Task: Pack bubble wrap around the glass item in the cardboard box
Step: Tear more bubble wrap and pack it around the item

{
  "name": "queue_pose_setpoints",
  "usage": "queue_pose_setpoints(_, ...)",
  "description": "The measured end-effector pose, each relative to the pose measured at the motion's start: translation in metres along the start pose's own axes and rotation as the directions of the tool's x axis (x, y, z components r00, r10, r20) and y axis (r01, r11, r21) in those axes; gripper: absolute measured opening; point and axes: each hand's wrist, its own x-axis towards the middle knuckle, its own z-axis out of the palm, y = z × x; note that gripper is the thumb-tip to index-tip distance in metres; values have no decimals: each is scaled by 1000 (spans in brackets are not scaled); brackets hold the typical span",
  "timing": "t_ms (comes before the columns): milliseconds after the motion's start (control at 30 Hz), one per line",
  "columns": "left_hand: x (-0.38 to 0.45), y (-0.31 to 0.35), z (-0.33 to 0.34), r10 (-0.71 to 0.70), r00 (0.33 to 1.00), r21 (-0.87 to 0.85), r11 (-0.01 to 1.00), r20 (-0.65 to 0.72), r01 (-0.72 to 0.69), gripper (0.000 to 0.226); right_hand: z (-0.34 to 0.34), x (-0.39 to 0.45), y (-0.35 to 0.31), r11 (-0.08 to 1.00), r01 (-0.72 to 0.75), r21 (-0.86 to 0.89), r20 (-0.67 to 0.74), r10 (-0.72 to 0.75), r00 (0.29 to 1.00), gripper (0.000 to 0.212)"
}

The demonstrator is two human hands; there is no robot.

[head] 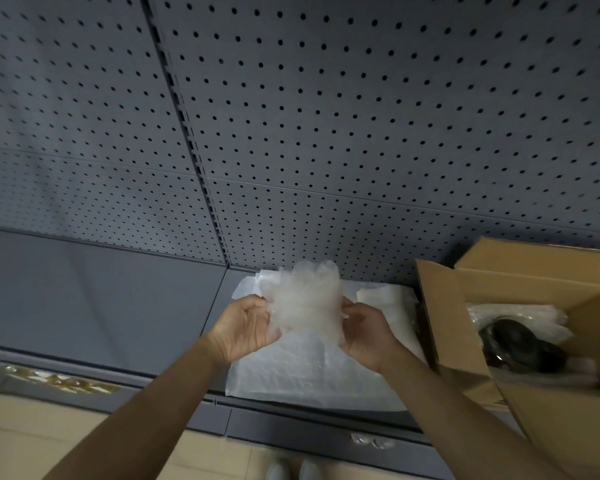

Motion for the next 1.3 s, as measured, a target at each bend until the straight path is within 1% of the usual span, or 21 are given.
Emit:
queue_pose_setpoints(100, -2, 6, -7, -154, 988, 134, 979, 2, 152, 36, 0, 1, -5, 971, -48, -235, -138, 15, 990, 33)
queue_pose_setpoints(167, 1, 7, -9, -221, 975, 337, 916, -28, 217, 54, 0, 5, -5, 860, -108, -499, -169, 26, 985, 31)
queue_pose_setpoints(233, 2, 3, -4, -185, 979, 553, 809, -85, 201, 46, 2, 7, -2, 707, -106, -700, -133, 17, 991, 21)
queue_pose_setpoints(300, 3, 0, -1, -155, 986, 644, 749, -53, 153, 29, 4, 9, 0, 596, -98, -797, -127, -8, 992, 31)
queue_pose_setpoints(400, 6, -3, -3, -129, 991, 625, 772, -23, 115, 39, 3, 10, 3, 660, -34, -751, -178, -153, 972, 63)
queue_pose_setpoints(467, 7, -5, -1, -36, 999, 581, 813, -23, 42, 45, 2, 12, 6, 743, 18, -669, -238, -237, 942, 86)
queue_pose_setpoints(533, 10, -9, 1, 98, 994, 552, 832, -43, -58, 46, 4, 13, 12, 847, -4, -531, -287, -176, 942, 97)
queue_pose_setpoints(600, 12, -17, 7, 227, 971, 489, 857, -76, -162, 45, 8, 12, 21, 924, -75, -375, -251, -24, 968, 90)
queue_pose_setpoints(667, 12, -27, 14, 308, 945, 418, 877, -108, -238, 43, 16, 15, 31, 950, -69, -305, -187, 12, 982, 70)
queue_pose_setpoints(767, 14, -40, 21, 374, 920, 405, 864, -115, -300, 42, 32, 26, 47, 960, 60, -275, -262, -135, 955, 65)
queue_pose_setpoints(867, 13, -43, 22, 417, 897, 517, 805, -145, -291, 42, 42, 29, 51, 916, 126, -380, -380, -279, 882, 50)
queue_pose_setpoints(933, 8, -36, 22, 380, 919, 596, 764, -106, -247, 42, 45, 25, 46, 853, 175, -491, -350, -377, 858, 53)
queue_pose_setpoints(967, 4, -29, 21, 313, 947, 660, 726, -68, -193, 44, 48, 20, 41, 806, 178, -564, -350, -429, 833, 58)
queue_pose_setpoints(1000, 0, -18, 20, 212, 977, 759, 641, -32, -115, 47, 51, 16, 34, 748, 172, -641, -350, -484, 802, 64)
queue_pose_setpoints(1033, -3, -4, 17, 101, 995, 873, 487, -22, -30, 51, 53, 12, 26, 673, 166, -721, -326, -541, 776, 67)
queue_pose_setpoints(1067, -5, 11, 14, 29, 999, 958, 284, -44, 34, 53, 54, 9, 17, 581, 148, -800, -280, -581, 764, 67)
queue_pose_setpoints(1100, -7, 26, 11, 26, 997, 995, 71, -73, 71, 53, 57, 4, 7, 474, 128, -871, -222, -613, 758, 65)
queue_pose_setpoints(1133, -8, 40, 9, 78, 993, 989, -115, -88, 96, 51, 60, -1, -4, 359, 103, -928, -162, -636, 754, 62)
queue_pose_setpoints(1167, -9, 51, 9, 147, 985, 960, -252, -89, 124, 49, 65, -7, -15, 244, 83, -966, -100, -651, 752, 59)
queue_pose_setpoints(1233, -9, 67, 16, 262, 962, 875, -447, -72, 187, 45, 73, -20, -35, 10, 19, -1000, 7, -662, 750, 51)
queue_pose_setpoints(1300, -8, 75, 30, 320, 946, 764, -597, -53, 245, 40, 83, -33, -51, -234, -58, -971, 115, -662, 740, 42)
